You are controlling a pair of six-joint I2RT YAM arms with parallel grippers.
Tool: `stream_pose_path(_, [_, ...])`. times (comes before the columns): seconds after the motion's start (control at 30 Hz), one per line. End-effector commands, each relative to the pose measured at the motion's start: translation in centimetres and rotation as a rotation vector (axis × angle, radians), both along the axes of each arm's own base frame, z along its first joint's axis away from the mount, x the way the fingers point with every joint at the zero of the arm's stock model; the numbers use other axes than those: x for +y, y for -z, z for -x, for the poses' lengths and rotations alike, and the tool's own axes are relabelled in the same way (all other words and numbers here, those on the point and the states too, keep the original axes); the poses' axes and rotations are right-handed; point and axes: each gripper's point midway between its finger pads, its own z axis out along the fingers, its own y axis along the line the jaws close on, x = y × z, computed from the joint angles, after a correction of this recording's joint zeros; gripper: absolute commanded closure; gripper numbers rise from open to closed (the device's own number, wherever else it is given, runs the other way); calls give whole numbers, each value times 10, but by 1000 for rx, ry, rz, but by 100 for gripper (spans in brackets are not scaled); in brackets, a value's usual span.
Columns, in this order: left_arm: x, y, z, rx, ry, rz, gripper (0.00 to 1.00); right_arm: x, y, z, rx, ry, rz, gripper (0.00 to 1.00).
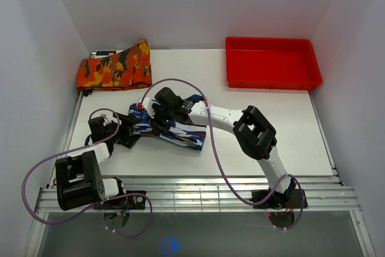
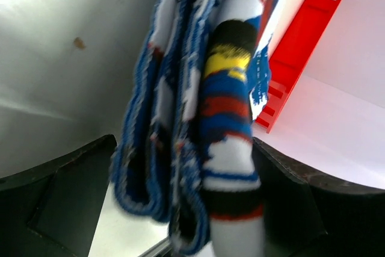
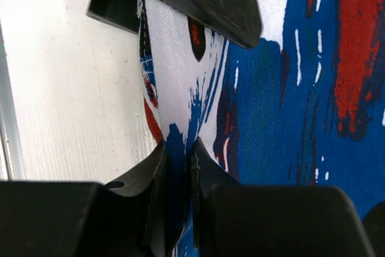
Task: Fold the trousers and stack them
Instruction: Neatly place the folded trousers to the corner
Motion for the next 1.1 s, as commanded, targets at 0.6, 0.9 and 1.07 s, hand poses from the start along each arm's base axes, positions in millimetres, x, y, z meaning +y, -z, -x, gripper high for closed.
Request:
stream_pose_path(0.6, [-13,-43,-58,-294,107,-68,100,2,-62,8,21,-10,-133,57])
stream_pose_path(0.9, [-86,-129,-102,-678,335,-309,100,-143,-110,-81,56,361,-99,10])
stream_pose_path(1.07, [-114,-152,-152,-816,394,-430,100,-216,-121,-117,3,518,-60,10])
